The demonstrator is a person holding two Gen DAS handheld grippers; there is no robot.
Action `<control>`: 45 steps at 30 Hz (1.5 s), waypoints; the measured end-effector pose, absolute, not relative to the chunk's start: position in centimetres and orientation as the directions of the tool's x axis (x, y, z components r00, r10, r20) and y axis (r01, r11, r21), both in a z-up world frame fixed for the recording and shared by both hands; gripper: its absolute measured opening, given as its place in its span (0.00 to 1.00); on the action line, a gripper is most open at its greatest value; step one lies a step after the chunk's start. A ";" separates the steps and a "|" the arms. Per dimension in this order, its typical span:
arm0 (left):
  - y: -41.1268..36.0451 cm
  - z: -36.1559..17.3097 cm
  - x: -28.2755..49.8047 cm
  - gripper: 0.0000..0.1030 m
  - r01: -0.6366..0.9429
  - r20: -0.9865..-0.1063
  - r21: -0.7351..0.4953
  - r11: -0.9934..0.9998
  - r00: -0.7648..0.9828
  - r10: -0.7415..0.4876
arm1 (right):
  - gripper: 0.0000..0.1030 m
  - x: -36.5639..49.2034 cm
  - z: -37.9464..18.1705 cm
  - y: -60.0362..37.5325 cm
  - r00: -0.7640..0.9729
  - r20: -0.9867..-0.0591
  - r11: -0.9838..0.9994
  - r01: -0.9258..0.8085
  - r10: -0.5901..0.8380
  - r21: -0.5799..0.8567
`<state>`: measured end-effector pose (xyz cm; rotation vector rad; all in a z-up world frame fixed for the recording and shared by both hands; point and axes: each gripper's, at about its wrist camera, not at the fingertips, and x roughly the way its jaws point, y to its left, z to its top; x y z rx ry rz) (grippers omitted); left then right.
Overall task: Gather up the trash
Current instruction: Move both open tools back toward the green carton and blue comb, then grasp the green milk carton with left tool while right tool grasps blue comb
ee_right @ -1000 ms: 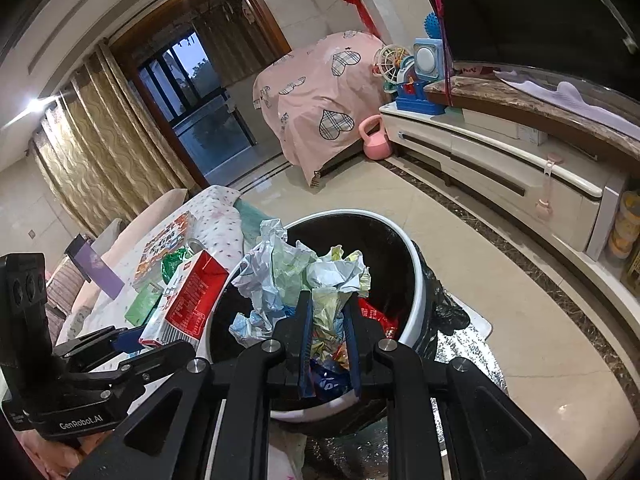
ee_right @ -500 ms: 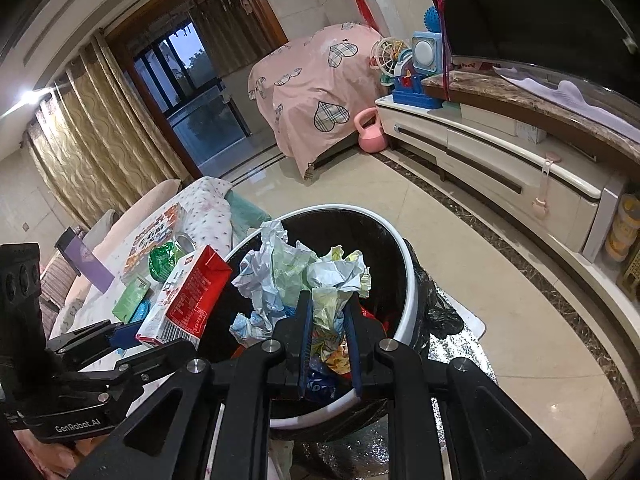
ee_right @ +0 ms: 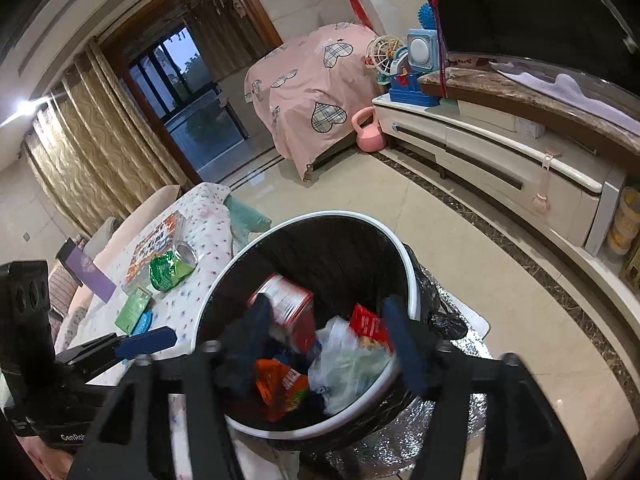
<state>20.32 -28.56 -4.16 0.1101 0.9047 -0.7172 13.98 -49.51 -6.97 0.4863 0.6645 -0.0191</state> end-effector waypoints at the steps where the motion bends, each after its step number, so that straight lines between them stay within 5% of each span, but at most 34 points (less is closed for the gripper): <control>1: -27.8 -4.2 20.2 0.70 0.602 -0.749 -0.209 0.770 0.409 -0.522 | 0.78 13.8 -6.9 -49.4 0.796 -0.591 0.886 0.172 0.134 0.432; 19: -13.3 -5.7 19.5 0.73 0.366 -0.746 -0.282 0.887 0.498 -0.443 | 0.95 12.2 -5.1 -40.5 0.814 -0.526 0.888 0.030 0.245 0.460; 34: -4.7 -7.3 20.9 0.73 0.224 -0.753 -0.317 0.922 0.531 -0.388 | 0.96 13.6 -8.2 -30.4 0.707 -0.604 0.883 -0.062 0.367 0.465; 45: -5.2 -7.1 26.9 0.76 0.251 -0.760 -0.292 0.923 0.525 -0.383 | 0.96 13.6 -9.5 -27.6 0.665 -0.630 0.879 -0.085 0.402 0.470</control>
